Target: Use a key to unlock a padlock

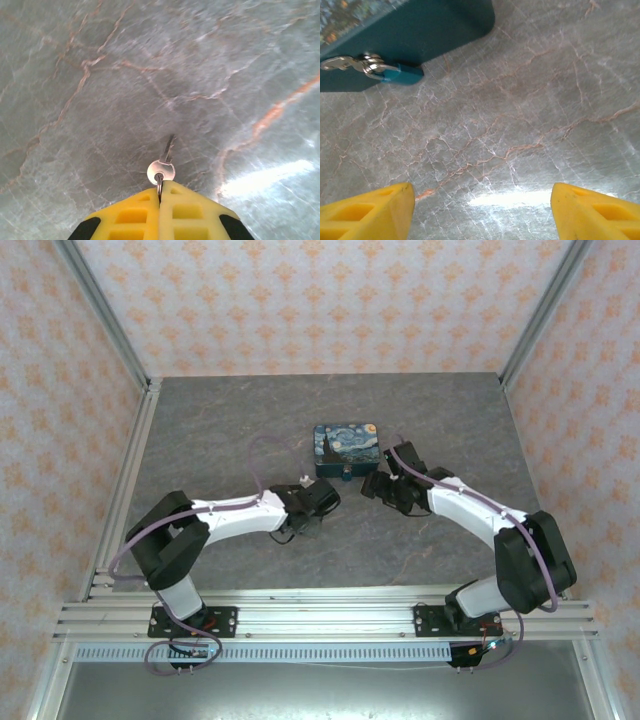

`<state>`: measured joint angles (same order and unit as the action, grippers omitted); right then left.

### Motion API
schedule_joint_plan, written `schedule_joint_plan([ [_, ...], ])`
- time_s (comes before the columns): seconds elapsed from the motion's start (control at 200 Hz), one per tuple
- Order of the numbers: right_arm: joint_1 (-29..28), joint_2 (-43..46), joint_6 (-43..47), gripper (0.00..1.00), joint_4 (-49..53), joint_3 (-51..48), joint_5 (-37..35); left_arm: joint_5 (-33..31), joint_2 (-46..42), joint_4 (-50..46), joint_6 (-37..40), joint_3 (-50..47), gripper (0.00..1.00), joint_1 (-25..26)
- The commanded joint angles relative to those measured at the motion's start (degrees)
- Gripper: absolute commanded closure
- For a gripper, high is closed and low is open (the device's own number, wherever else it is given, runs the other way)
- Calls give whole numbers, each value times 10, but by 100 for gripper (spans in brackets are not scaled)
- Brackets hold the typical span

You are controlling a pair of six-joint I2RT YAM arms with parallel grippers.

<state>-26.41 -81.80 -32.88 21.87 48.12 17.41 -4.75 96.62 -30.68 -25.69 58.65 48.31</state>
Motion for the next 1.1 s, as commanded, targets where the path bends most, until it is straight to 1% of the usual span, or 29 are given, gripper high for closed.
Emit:
schedule_joint_plan([
  [0.0, 2, 0, -31, 27, -35, -18, 24, 34, -21, 15, 116, 3, 100, -7],
  [0.15, 3, 4, -54, 28, -80, -47, 49, 58, -23, -12, 169, 35, 100, -13],
  [0.345, 4, 3, -75, 32, -166, -86, 103, 88, -31, -32, 196, 61, 100, -19],
  [0.576, 5, 25, -59, 35, -270, -124, 156, 129, -87, -18, 216, 50, 100, -27],
  [0.726, 0, 75, -30, 37, -335, -159, 165, 169, -140, -18, 227, 47, 100, -42],
  [0.801, -8, 116, 7, 37, -357, -176, 153, 210, -166, -21, 228, 48, 100, -58],
  [0.841, -17, 137, 35, 39, -373, -188, 141, 236, -177, -26, 227, 51, 100, -69],
  [0.901, -36, 186, 103, 41, -386, -204, 106, 272, -190, -37, 228, 60, 100, -83],
  [0.966, -54, 228, 175, 43, -380, -212, 70, 294, -201, -55, 233, 72, 100, -91],
  [1.091, -76, 278, 287, 45, -363, -213, 36, 332, -216, -90, 245, 96, 100, -102],
])
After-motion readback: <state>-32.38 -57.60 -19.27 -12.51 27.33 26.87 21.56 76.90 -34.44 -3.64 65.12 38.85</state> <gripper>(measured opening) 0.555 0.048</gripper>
